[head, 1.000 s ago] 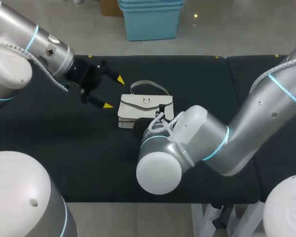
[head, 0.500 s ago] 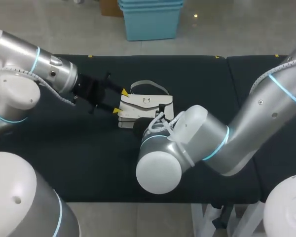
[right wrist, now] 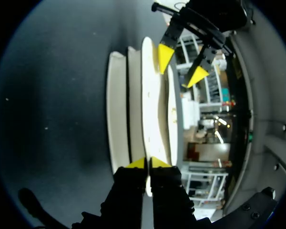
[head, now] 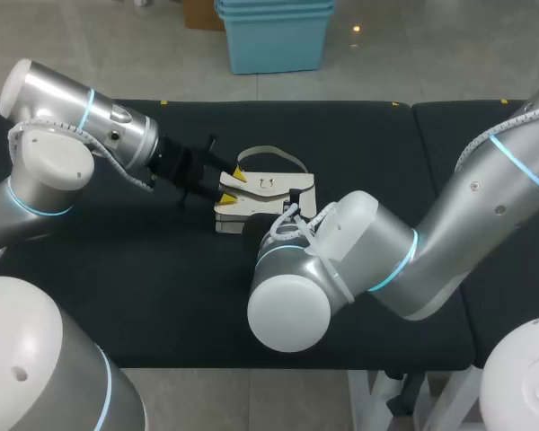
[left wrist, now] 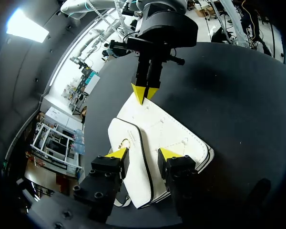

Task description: Pick up the bag, open it, inspect its contents, close it, and place it on the opposite side

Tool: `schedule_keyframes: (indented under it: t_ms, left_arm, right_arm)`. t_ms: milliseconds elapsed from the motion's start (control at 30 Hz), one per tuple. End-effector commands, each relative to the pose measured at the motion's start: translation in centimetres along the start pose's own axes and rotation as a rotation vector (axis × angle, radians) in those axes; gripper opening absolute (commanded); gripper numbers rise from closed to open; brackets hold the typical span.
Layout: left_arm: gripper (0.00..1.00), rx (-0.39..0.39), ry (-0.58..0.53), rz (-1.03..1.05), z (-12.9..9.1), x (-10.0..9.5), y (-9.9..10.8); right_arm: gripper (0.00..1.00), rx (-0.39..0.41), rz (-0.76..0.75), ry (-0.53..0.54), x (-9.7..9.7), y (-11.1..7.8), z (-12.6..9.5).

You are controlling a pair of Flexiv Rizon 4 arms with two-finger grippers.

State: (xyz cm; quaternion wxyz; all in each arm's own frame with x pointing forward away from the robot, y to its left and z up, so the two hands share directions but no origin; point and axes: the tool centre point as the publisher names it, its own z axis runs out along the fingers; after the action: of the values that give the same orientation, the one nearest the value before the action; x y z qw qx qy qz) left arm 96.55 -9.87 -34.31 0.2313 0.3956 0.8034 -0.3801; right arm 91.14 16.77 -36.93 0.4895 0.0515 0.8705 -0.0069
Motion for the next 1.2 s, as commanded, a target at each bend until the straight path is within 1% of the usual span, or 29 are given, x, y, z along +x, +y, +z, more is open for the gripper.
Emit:
schedule_keyframes:
  t_ms: [33,167,267,300,333,367,600,733,800,833,867,933,1067,1100,1133,1200]
  left_arm:
    - [0.35,0.031,-0.013,0.013,1.2,-0.1,1.1]
    - [0.40,0.027,-0.014,0.038,2.1,-0.3,1.4]
    - [0.39,0.014,-0.011,0.059,2.7,-0.4,1.5]
    - [0.34,0.008,-0.012,0.060,2.9,-0.5,1.5]
    - [0.25,0.005,-0.013,0.060,3.0,-0.6,1.5]
    - [0.00,0.000,-0.017,0.055,3.0,-0.8,1.6]
    - [0.00,-0.003,-0.030,-0.025,1.9,-1.9,1.5]
    - [0.00,-0.006,-0.002,-0.107,1.2,-2.9,1.4]
    - [0.00,0.008,0.009,-0.168,0.7,-3.6,1.3]
    - [0.00,-0.001,0.021,-0.197,0.5,-3.9,1.4]
    - [0.00,0.017,0.024,-0.224,0.4,-4.2,1.4]
    - [0.00,0.023,0.041,-0.274,0.1,-4.9,1.7]
    - [0.00,0.070,0.074,-0.379,-0.2,-5.9,2.4]
    - [0.00,0.059,0.082,-0.395,-0.2,-6.0,2.5]
    - [0.00,0.070,0.094,-0.422,-0.1,-6.1,2.7]
    - [0.00,0.067,0.109,-0.467,0.0,-6.1,3.1]
  right_arm:
    - [0.00,-0.058,0.000,-0.012,0.4,-0.3,0.3]
    - [0.00,-0.058,0.000,-0.012,0.4,-0.3,0.3]
    - [0.00,-0.058,0.000,-0.012,0.4,-0.3,0.3]
    - [0.00,-0.058,0.000,-0.012,0.4,-0.3,0.3]
    - [0.00,-0.058,0.000,-0.012,0.4,-0.3,0.3]
    - [0.00,-0.058,0.000,-0.012,0.4,-0.3,0.3]
    - [0.00,-0.058,0.000,-0.012,0.4,-0.3,0.3]
    - [0.00,-0.058,0.000,-0.012,0.4,-0.3,0.3]
    - [0.00,-0.058,0.000,-0.012,0.4,-0.3,0.3]
    - [0.00,-0.058,0.000,-0.012,0.4,-0.3,0.3]
    - [0.00,-0.058,0.000,-0.012,0.4,-0.3,0.3]
    - [0.00,-0.058,0.000,-0.012,0.4,-0.3,0.3]
    - [0.00,-0.058,0.000,-0.012,0.4,-0.3,0.3]
    - [0.00,-0.058,0.000,-0.012,0.4,-0.3,0.3]
    - [0.00,-0.058,0.000,-0.012,0.4,-0.3,0.3]
    - [0.00,-0.058,0.000,-0.012,0.4,-0.3,0.3]
